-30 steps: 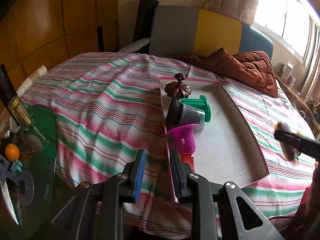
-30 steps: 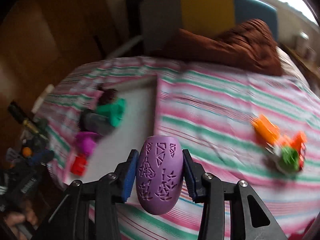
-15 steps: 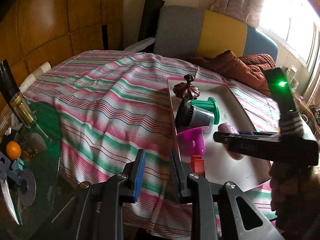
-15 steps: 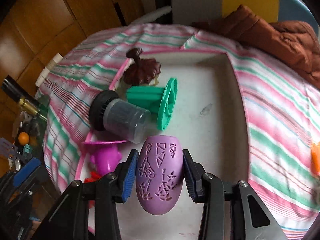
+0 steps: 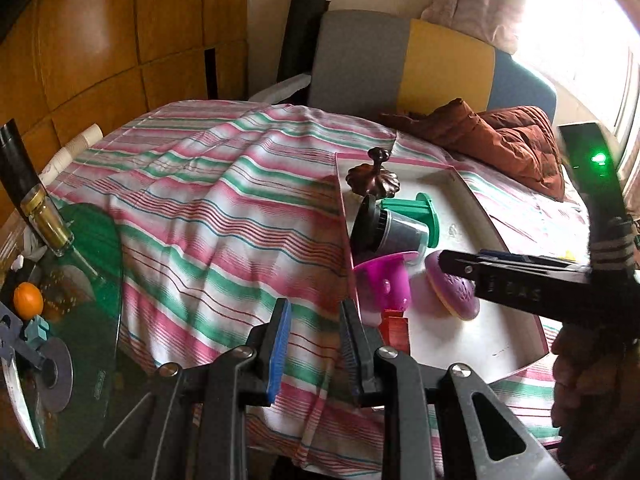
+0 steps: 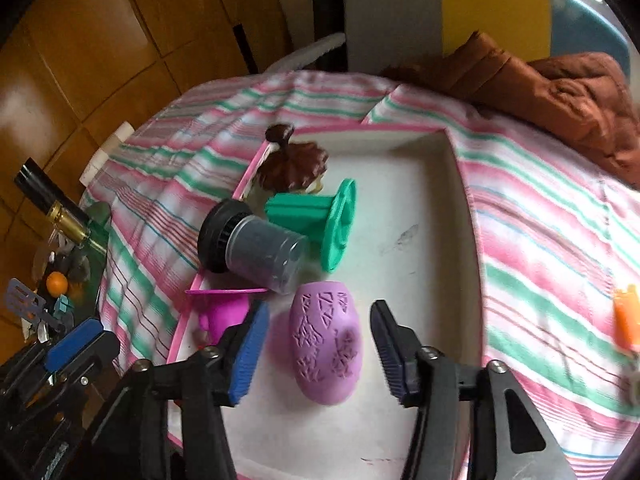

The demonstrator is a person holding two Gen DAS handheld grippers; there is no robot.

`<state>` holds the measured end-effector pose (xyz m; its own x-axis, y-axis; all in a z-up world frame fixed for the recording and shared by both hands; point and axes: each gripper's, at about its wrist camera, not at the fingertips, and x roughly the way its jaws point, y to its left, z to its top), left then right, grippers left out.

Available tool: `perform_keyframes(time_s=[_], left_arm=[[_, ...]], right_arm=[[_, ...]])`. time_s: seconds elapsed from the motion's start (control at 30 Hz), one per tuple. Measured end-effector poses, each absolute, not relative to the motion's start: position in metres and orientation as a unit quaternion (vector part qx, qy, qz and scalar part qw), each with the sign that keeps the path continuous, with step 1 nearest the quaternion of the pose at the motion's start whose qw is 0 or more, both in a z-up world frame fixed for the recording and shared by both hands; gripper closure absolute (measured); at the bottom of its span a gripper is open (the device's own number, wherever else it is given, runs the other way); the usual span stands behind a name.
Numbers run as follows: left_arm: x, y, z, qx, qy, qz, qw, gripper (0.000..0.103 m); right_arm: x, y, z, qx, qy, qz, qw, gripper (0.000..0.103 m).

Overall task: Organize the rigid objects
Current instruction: 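Carry the patterned egg to the tray and open the right gripper, then move both grippers back toward the green spouted toy and red tube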

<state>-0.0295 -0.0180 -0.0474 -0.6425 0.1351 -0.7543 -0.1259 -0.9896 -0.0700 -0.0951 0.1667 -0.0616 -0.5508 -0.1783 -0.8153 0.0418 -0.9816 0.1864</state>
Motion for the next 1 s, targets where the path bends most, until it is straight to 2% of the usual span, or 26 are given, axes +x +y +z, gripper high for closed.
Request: perform_keyframes(time_s=[0.47,1.0], left_arm=[[-0.022,0.000,-0.031,-0.399,0.017,0.913,0.085,0.079],[-0.018,0.043,-0.017,-0.387,0.054,0.912,0.123,0.079]], right_arm=[[-0.040,0.223,-0.020,0.402,-0.051,-0.914,-0.001,0.039],[0.009,0.366,0.000,0.370,-0.071,-0.914,-0.148,0.029]])
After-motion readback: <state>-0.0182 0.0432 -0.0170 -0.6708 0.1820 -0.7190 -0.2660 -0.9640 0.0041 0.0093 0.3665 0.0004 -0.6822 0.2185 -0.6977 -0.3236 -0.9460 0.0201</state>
